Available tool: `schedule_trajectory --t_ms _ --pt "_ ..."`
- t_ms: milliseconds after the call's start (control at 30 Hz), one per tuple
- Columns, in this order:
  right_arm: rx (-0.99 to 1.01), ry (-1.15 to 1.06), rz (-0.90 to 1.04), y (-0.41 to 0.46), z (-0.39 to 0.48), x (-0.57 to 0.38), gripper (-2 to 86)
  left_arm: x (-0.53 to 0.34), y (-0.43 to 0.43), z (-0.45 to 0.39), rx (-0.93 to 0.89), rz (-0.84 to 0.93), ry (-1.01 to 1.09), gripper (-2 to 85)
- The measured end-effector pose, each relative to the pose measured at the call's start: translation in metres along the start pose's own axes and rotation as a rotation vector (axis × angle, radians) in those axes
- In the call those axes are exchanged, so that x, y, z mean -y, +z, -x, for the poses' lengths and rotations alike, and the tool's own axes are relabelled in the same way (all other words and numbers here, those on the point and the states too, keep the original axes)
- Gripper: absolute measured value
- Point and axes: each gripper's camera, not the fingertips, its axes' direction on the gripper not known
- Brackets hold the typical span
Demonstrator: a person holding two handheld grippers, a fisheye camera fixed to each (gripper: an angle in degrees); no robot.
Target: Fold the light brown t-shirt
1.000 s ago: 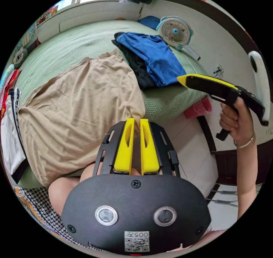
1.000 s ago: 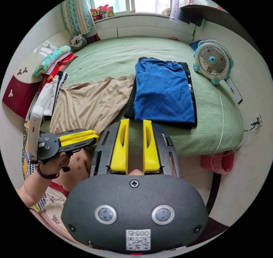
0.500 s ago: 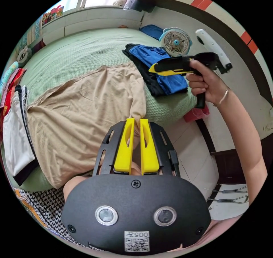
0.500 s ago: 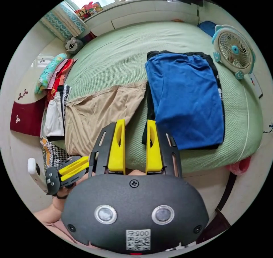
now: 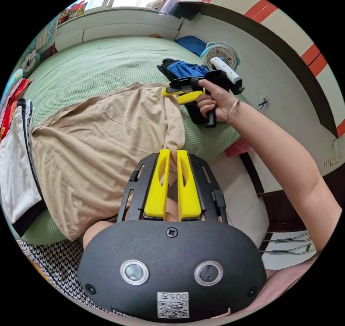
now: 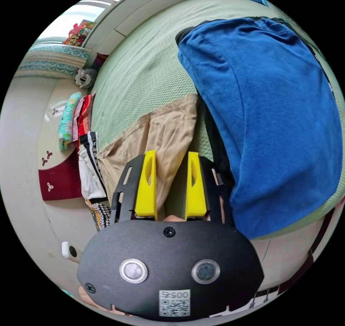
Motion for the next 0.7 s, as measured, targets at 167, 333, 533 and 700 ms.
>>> schedule_trajectory --t_ms 167,333,533,700 --pt "0.027 0.006 -0.031 0.013 0.013 0.013 6.5 -0.007 -0.017 0.005 -0.047 -0.005 0.009 4.8" --pt "-0.042 -0.059 0.003 0.027 0.037 0.02 1.8 -0.013 -0.037 0.01 -0.081 -0.013 0.015 4.9" --pt "-0.184 -0.158 -0.078 -0.001 0.09 0.022 -0.9 -0.005 -0.07 0.011 -0.126 -0.063 0.041 4.8" --pt "-0.27 -0.142 -0.154 -0.046 0.119 0.027 -1.0 0.015 -0.096 -0.002 -0.155 -0.124 0.097 4.8"
